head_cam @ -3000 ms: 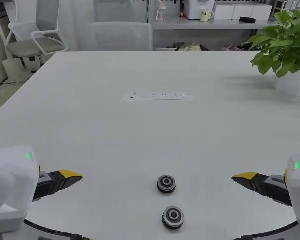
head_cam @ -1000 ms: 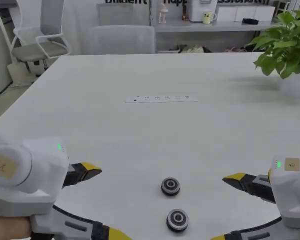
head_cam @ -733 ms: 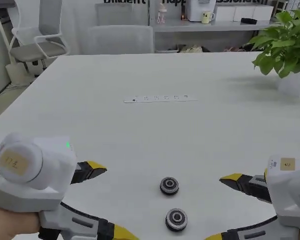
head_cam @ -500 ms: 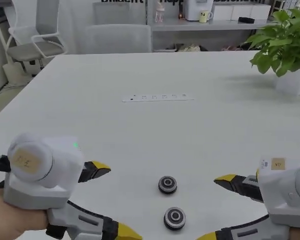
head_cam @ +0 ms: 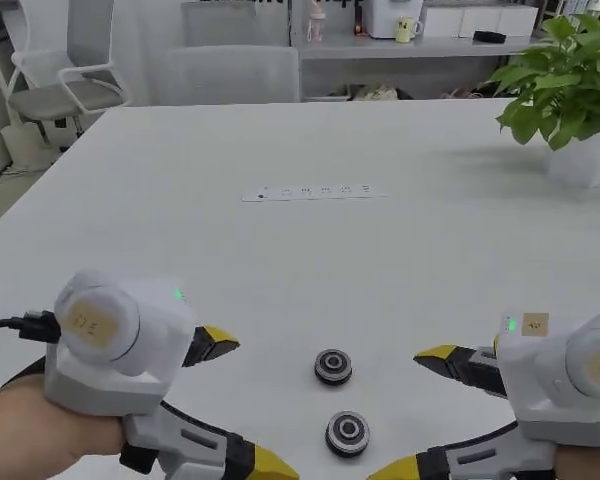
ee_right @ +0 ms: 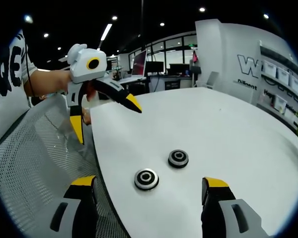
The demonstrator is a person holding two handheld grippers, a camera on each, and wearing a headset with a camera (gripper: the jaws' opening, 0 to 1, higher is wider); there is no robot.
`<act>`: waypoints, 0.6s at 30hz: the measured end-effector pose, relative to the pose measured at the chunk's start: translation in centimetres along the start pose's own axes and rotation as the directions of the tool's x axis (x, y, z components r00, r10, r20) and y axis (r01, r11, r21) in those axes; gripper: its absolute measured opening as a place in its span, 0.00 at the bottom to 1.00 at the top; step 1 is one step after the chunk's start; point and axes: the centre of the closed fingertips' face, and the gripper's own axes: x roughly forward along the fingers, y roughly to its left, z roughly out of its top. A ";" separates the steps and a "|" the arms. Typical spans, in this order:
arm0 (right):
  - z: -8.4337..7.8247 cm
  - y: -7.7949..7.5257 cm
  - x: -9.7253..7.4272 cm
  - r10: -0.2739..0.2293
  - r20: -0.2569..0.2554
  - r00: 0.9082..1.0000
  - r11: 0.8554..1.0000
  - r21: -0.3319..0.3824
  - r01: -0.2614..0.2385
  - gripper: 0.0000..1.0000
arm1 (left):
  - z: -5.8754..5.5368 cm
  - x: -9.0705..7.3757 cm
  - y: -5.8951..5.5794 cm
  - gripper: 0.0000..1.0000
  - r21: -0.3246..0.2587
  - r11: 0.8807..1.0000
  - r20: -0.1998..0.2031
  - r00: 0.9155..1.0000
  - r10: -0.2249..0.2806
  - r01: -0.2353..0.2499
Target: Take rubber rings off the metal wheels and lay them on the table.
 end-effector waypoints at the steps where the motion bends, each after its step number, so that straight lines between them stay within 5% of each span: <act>1: -0.2 0.0 0.1 0.004 -0.001 1.000 1.000 -0.003 -0.004 0.84 | -0.1 0.3 0.0 0.83 0.004 1.000 -0.002 1.000 -0.005 0.005; 18: -1.3 -0.6 1.0 0.013 0.004 1.000 0.999 -0.047 -0.013 0.69 | -0.1 2.9 -0.1 0.71 0.019 0.998 -0.001 0.999 -0.052 0.052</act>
